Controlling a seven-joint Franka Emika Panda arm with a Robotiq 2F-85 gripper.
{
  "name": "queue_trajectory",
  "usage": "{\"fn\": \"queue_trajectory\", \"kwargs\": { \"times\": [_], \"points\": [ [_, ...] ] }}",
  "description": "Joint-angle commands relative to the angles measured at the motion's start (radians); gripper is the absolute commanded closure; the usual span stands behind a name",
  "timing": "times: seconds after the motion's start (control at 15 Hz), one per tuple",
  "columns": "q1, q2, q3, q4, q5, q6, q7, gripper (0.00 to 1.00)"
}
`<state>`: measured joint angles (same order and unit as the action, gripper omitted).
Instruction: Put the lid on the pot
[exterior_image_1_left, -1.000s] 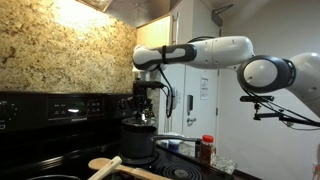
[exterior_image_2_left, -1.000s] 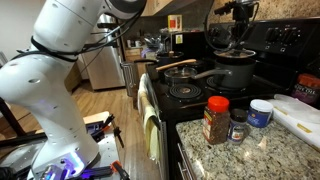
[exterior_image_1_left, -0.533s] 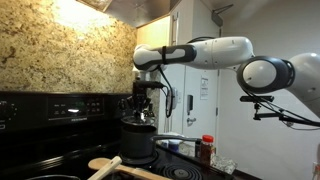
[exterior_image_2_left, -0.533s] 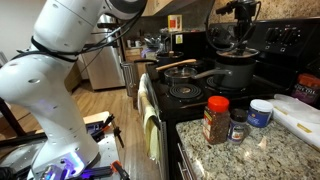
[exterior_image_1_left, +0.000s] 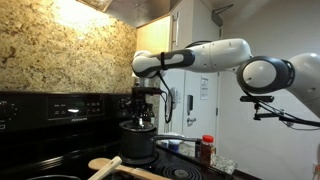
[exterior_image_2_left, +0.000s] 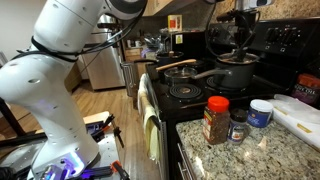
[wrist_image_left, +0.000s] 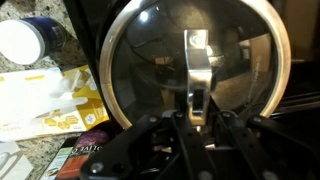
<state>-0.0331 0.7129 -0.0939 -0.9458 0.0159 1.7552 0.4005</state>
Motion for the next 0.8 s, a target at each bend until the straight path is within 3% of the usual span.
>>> {"fn": "queue_trajectory", "kwargs": {
  "times": [0.0, 0.27, 0.33, 0.73],
  "points": [
    [0.000, 0.000, 0.000, 0.000, 0.000, 0.000, 0.000, 0.78],
    [0.000, 0.000, 0.000, 0.000, 0.000, 0.000, 0.000, 0.78],
    [0.002, -0.003, -0.001, -0.004, -0.002, 0.001, 0.002, 0.95],
    [-0.001, -0.009, 0.001, -0.014, 0.003, -0.019, 0.002, 0.95]
  ]
}}
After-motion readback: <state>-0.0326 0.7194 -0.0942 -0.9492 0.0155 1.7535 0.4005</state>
